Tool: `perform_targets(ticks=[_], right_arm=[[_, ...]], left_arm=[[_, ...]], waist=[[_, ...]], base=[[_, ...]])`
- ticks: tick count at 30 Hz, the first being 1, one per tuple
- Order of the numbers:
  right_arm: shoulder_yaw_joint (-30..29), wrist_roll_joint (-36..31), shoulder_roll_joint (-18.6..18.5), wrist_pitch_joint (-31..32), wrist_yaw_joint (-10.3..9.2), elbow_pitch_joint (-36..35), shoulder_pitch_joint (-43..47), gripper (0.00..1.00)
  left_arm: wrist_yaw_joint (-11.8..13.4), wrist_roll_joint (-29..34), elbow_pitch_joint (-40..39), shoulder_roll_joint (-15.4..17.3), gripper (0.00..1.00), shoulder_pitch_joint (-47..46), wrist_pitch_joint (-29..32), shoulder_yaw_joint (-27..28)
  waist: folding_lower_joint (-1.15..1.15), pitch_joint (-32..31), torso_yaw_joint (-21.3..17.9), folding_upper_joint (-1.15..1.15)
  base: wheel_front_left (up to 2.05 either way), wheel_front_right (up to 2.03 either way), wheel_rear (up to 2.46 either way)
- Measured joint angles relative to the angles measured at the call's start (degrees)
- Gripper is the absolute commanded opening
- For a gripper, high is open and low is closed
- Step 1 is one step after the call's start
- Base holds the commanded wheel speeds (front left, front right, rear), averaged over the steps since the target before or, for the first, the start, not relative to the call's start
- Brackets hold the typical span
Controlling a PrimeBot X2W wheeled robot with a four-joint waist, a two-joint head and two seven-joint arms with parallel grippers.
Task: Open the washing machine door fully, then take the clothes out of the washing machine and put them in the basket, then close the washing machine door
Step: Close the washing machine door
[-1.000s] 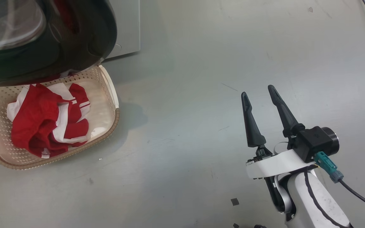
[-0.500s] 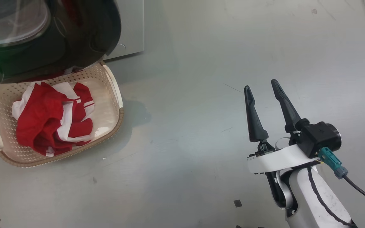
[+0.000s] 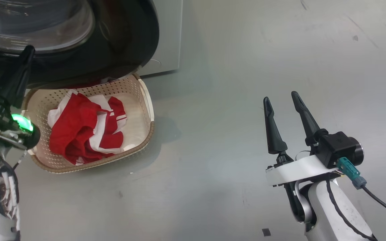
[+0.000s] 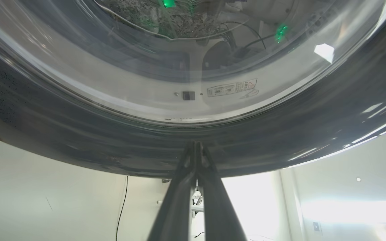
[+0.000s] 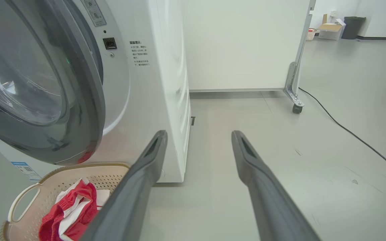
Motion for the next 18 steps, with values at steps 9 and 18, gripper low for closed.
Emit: perform_targets(ticks=[9,18], right_arm=[[-0.7,-0.4,-0.7,-0.3,0.35,1.6,1.5,1.00],[-1.9,-0.5,-1.6,-0.3,0.62,2.4,3.8,1.00]], left_arm=[[0.0,1.5,-0.4,-3.2,1.00,8.7,-3.6,1.8],[0.0,12.7,-10.6,-3.6,1.00,14.1,-11.8,3.4]], waist=[[0.00,-4.2,4.2,0.00],[0.00,-8.9,8.8,0.00]], base=[[0.00,0.00,0.00],[0.00,0.00,0.00]])
